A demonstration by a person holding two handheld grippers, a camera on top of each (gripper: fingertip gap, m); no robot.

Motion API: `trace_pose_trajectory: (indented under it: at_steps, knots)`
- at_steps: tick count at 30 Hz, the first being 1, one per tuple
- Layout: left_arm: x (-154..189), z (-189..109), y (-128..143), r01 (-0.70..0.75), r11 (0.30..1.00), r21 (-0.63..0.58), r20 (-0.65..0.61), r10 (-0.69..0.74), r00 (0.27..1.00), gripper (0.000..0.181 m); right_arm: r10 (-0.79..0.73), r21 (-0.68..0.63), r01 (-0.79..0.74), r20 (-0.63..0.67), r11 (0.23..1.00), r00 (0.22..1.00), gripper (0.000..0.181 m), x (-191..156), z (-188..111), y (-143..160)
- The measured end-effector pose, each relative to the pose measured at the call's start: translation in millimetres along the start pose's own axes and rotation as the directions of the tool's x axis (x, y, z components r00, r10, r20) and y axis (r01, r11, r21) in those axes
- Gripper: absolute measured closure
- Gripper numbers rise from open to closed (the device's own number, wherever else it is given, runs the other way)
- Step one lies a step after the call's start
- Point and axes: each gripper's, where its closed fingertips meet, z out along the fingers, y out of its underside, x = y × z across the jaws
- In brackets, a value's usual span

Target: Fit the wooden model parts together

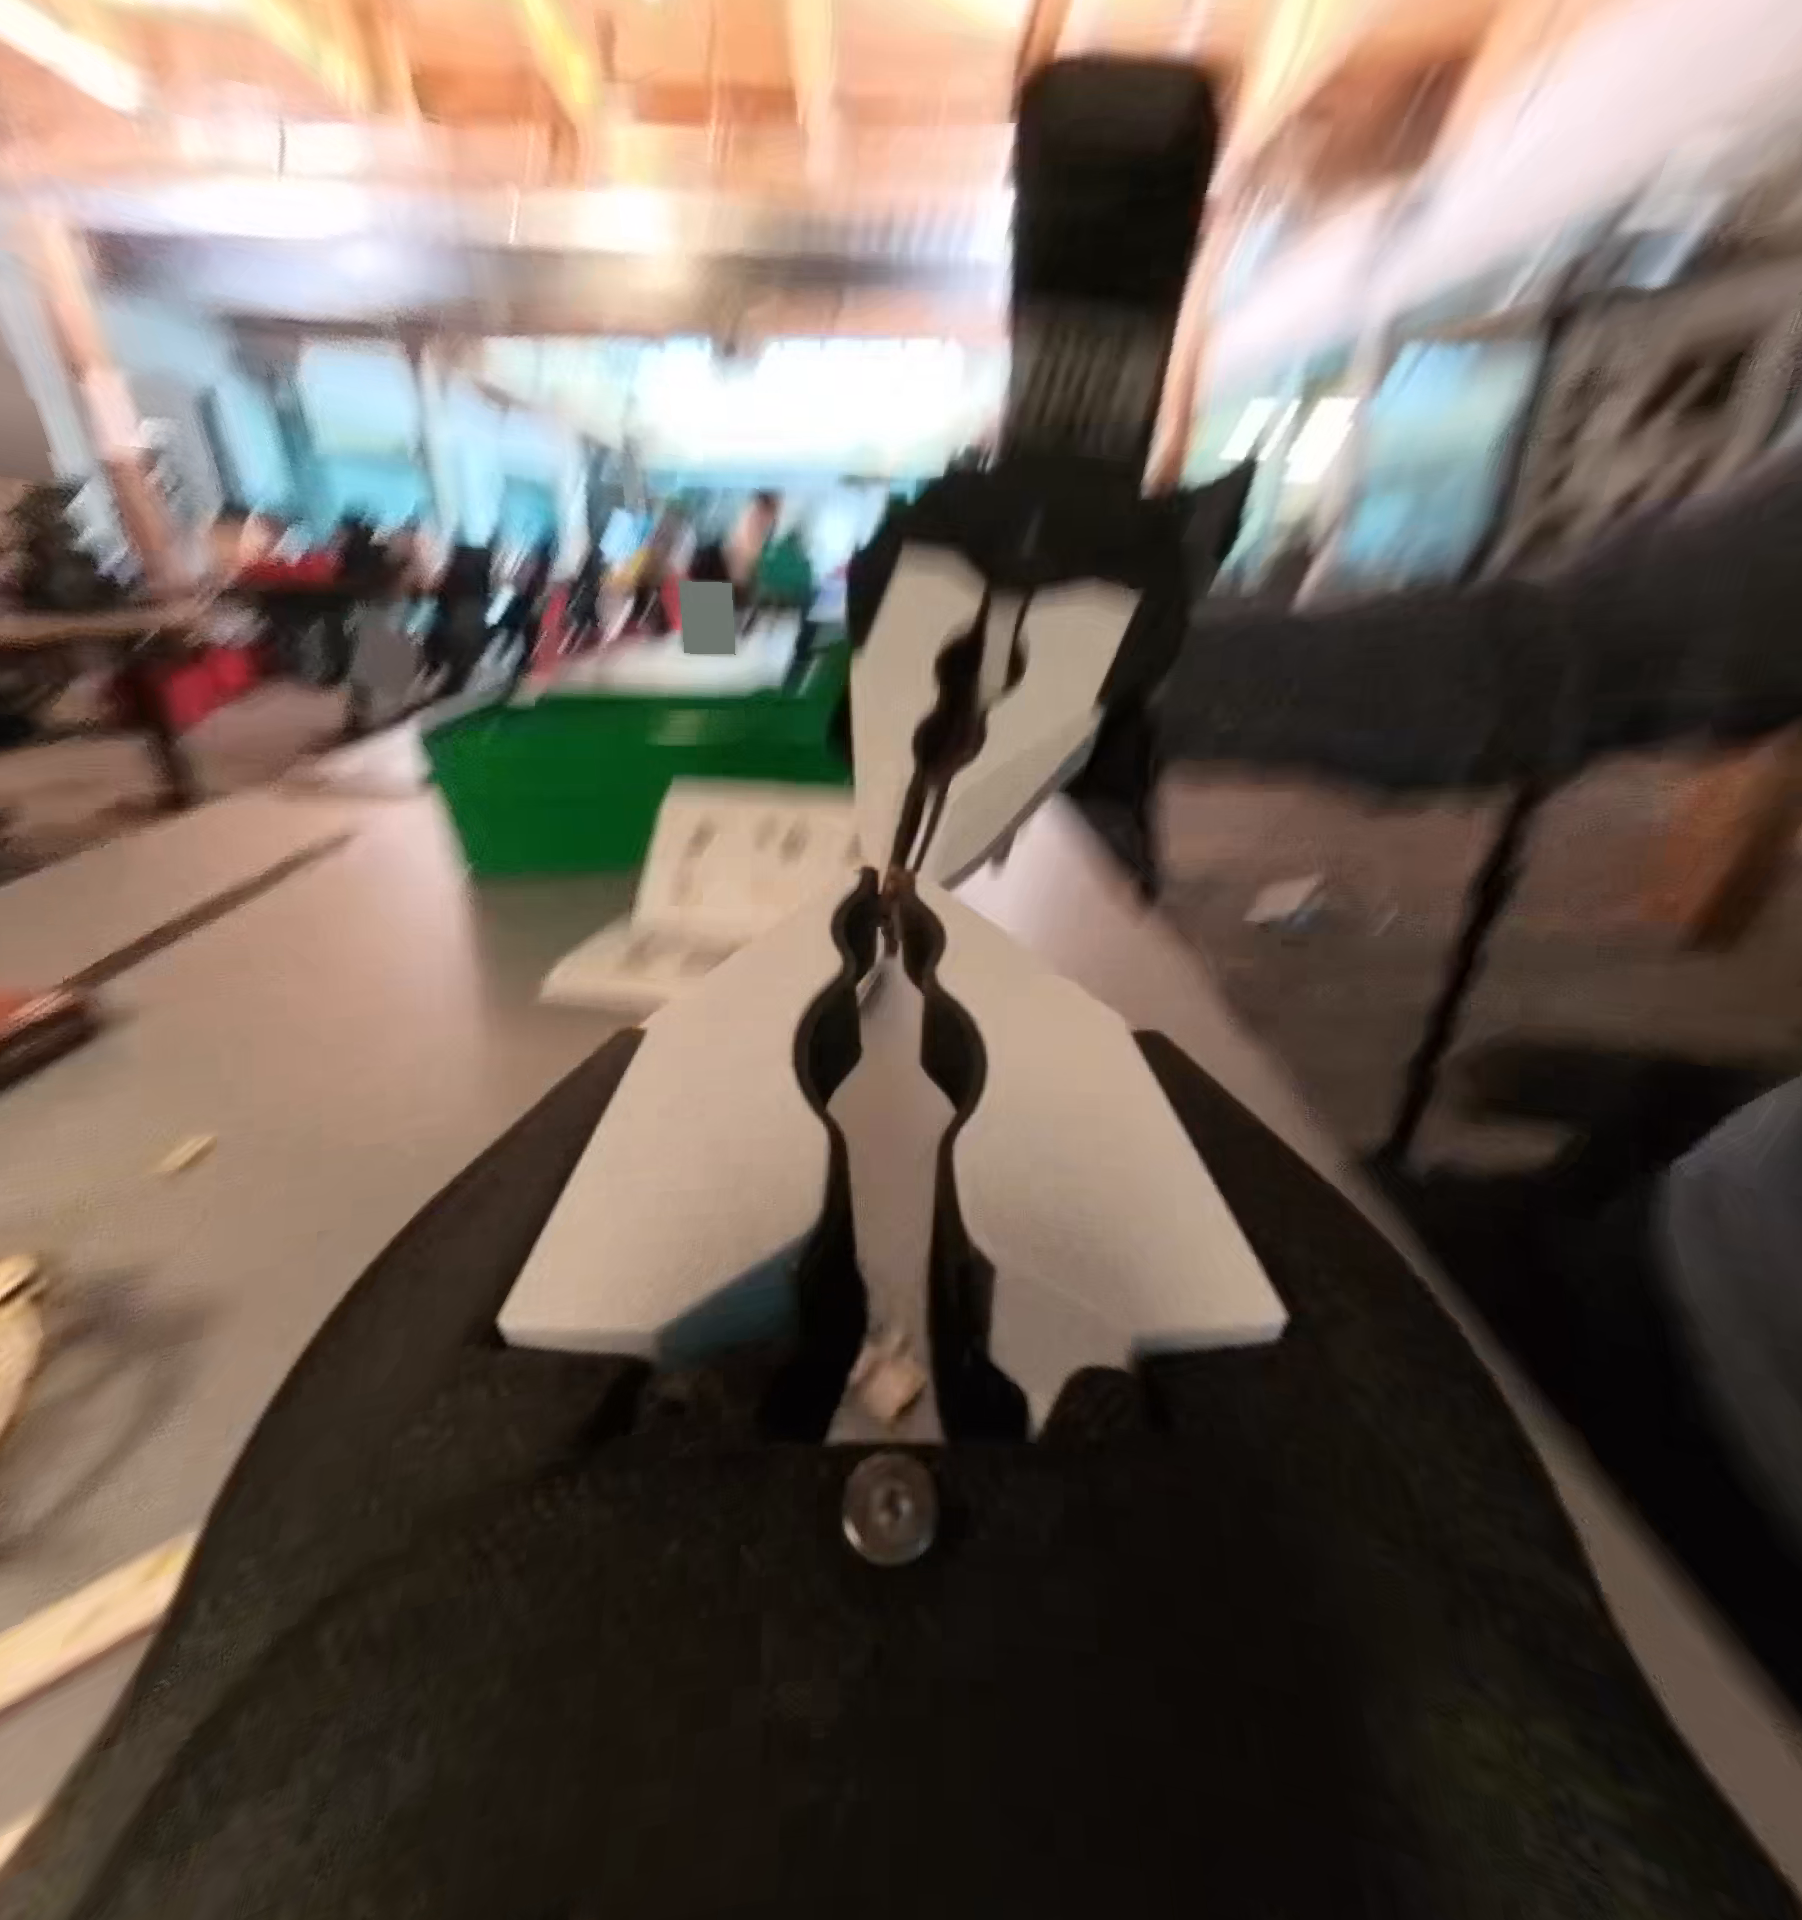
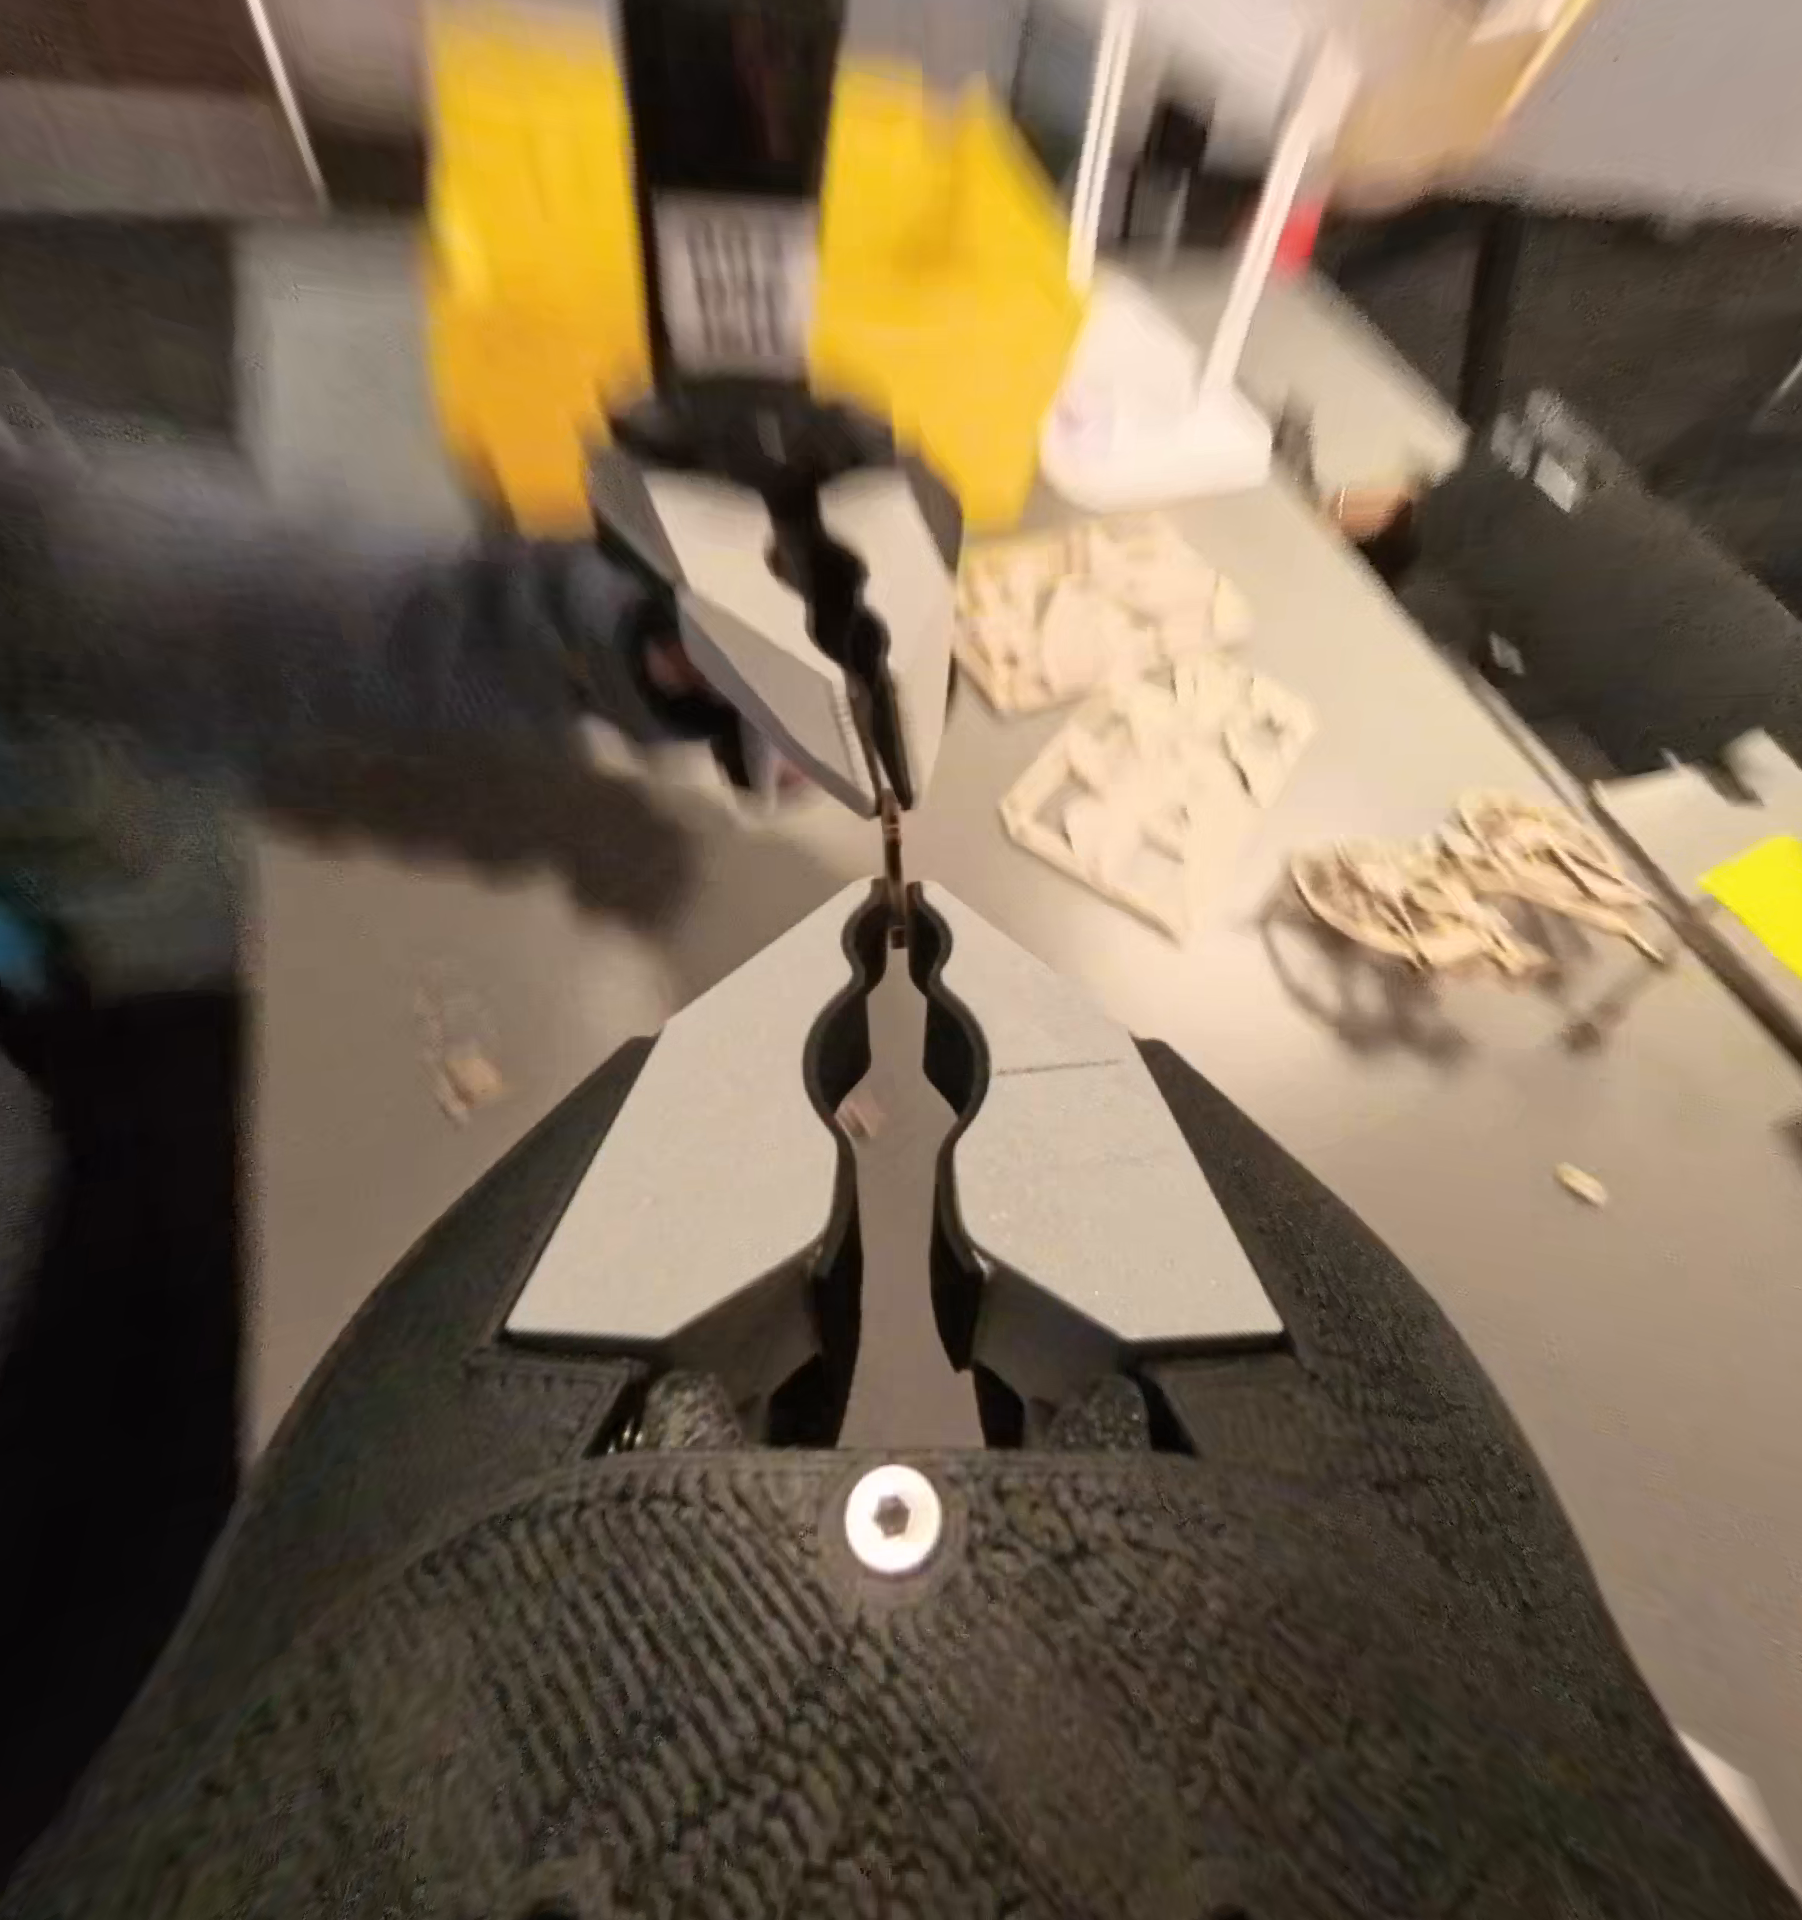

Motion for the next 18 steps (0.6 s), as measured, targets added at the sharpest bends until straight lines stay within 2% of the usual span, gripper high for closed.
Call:
trace_pose_trajectory:
  at_steps: [1, 3, 5, 8, 10, 12, 14, 16, 18]
  knots:
    - [6.5, -6.2, -22.8, 0.074, 0.99, 0.122, -0.06, -0.067, 0.996, 0.181, 0.087, 0.144, -0.089, 0.017, 0.986, 0.996, 0.181, -5.4, -7.0, -19.7]
    - [4.3, -18.2, -50.8, 0.145, 0.945, 0.294, -0.066, -0.131, 0.989, 0.181, 0.148, 0.294, -0.135, -0.024, 0.946, 0.989, 0.181, -7.1, -17.1, -36.5]
    - [1.5, -19.5, -54.8, 0.164, 0.929, 0.331, -0.039, -0.16, 0.986, 0.179, 0.193, 0.395, -0.168, -0.024, 0.903, 0.981, 0.181, -13.3, -23.9, -44.5]
    - [16.7, -2.3, -40.8, 0.262, 0.942, 0.21, -0.139, -0.236, 0.962, 0.158, 0.275, 0.537, -0.221, -0.022, 0.814, 0.961, 0.181, -16.4, -36.6, -48.6]
    - [30.2, 9.9, -29.3, 0.322, 0.938, 0.132, -0.215, -0.29, 0.933, 0.157, 0.29, 0.648, -0.18, -0.067, 0.74, 0.955, 0.181, -18.9, -54.4, -49.7]
    - [37.9, 21.7, -17.4, 0.336, 0.938, 0.083, -0.228, -0.311, 0.923, 0.157, 0.306, 0.774, -0.027, -0.217, 0.632, 0.927, 0.181, -17.1, -95.1, -52.2]
    - [42.2, 32.7, -6.2, 0.338, 0.938, 0.07, -0.21, -0.318, 0.925, 0.161, 0.374, 0.821, 0.149, -0.402, 0.551, 0.836, 0.181, -13.1, -148.4, -44.6]
    - [49.9, 46.2, 7.8, 0.379, 0.925, 0.041, -0.207, -0.363, 0.908, 0.169, 0.442, 0.822, 0.203, -0.474, 0.532, 0.762, 0.181, -15.9, -179.6, -27.8]
    - [69.5, 61.4, 24.9, 0.407, 0.912, -0.046, -0.254, -0.405, 0.878, 0.169, 0.486, 0.831, 0.125, -0.43, 0.541, 0.761, 0.181, -22.0, -178.3, -9.4]
